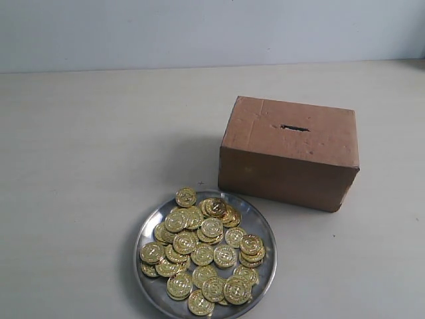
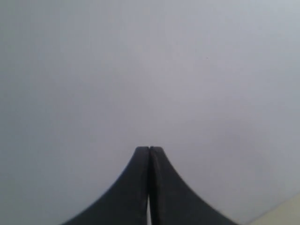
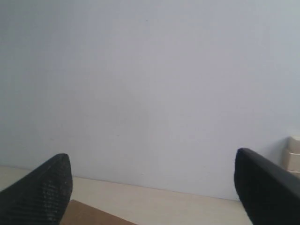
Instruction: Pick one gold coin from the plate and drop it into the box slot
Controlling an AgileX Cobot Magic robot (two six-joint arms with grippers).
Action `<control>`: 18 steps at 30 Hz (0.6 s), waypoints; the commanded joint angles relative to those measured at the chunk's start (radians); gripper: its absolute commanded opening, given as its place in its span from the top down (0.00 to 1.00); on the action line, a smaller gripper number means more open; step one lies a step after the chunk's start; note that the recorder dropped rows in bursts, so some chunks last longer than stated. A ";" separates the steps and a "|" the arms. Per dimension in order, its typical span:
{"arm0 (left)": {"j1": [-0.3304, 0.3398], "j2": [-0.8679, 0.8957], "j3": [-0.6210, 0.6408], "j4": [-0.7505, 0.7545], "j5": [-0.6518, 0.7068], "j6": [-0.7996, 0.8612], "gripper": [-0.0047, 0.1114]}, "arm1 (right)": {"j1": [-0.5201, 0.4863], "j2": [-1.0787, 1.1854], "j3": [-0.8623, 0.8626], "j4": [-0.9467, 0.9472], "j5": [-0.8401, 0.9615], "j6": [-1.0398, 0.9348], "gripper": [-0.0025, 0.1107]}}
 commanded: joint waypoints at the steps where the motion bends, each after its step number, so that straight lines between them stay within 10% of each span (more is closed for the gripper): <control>1: 0.077 -0.116 0.031 -0.006 -0.002 0.000 0.96 | -0.099 -0.005 0.002 0.003 -0.004 0.003 0.20; 18: 0.082 -0.140 0.063 -0.004 0.000 0.000 0.96 | -0.148 -0.005 0.002 0.003 -0.004 0.003 0.20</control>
